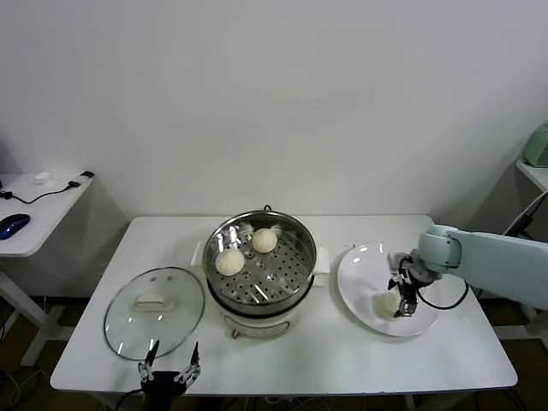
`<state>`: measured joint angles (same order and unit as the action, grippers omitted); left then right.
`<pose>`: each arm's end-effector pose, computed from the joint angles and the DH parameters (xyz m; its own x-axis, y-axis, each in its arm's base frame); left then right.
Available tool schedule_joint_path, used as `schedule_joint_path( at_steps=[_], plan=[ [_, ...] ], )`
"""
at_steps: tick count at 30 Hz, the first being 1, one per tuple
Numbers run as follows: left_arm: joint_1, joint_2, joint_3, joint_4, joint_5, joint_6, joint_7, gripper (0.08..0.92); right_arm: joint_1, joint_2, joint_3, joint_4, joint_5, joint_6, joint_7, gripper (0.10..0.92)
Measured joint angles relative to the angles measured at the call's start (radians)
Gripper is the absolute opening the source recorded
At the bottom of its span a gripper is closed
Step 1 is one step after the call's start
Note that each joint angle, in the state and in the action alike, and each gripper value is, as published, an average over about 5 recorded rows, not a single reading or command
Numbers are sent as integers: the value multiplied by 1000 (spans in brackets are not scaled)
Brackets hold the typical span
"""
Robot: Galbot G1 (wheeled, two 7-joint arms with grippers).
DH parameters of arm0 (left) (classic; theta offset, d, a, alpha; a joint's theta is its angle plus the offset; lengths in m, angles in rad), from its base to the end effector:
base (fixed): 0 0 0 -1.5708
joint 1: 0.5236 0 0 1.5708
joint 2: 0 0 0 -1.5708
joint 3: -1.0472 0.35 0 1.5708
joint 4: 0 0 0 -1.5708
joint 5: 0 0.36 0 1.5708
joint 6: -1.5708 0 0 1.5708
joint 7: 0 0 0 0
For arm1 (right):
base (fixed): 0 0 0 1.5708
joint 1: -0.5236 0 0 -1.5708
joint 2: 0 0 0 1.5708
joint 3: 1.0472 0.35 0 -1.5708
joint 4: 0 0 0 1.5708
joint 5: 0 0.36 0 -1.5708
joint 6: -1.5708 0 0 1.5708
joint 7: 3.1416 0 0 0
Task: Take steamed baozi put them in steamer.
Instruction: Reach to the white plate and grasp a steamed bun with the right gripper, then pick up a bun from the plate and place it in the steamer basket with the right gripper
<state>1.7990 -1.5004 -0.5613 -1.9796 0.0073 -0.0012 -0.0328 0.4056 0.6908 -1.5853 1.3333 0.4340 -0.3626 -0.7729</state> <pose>0.1008 0.0270 -0.3756 -0.9429 -0.0391 0.3308 -0.0080 0.9955 0.0948 0.4839 -0.1436 -0.2379 -0.0927 -0.0483 0.9945 -0.9944 0.0547 -0.0901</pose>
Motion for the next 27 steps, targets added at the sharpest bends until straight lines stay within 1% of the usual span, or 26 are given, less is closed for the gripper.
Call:
schedule_joint_path(
  at_steps=[2, 6, 9, 17, 27],
  plan=[
    [2, 0, 1, -1, 1, 0, 0, 823, -4, 0, 4, -2, -5, -2, 0, 695],
    [3, 0, 2, -4, 3, 1, 0, 823, -6, 1, 17, -5, -15, -3, 0, 597],
    [3, 0, 3, -6, 5, 3, 0, 823, 4, 5, 23, -6, -19, 2, -7, 559],
    [7, 2, 5, -11, 7, 4, -1, 823, 163, 48, -20, 13, -18, 69, -74, 551],
    [6, 3, 11, -17, 11, 4, -1, 823, 432, 214, -15, 67, -19, 293, -197, 551]
  ],
)
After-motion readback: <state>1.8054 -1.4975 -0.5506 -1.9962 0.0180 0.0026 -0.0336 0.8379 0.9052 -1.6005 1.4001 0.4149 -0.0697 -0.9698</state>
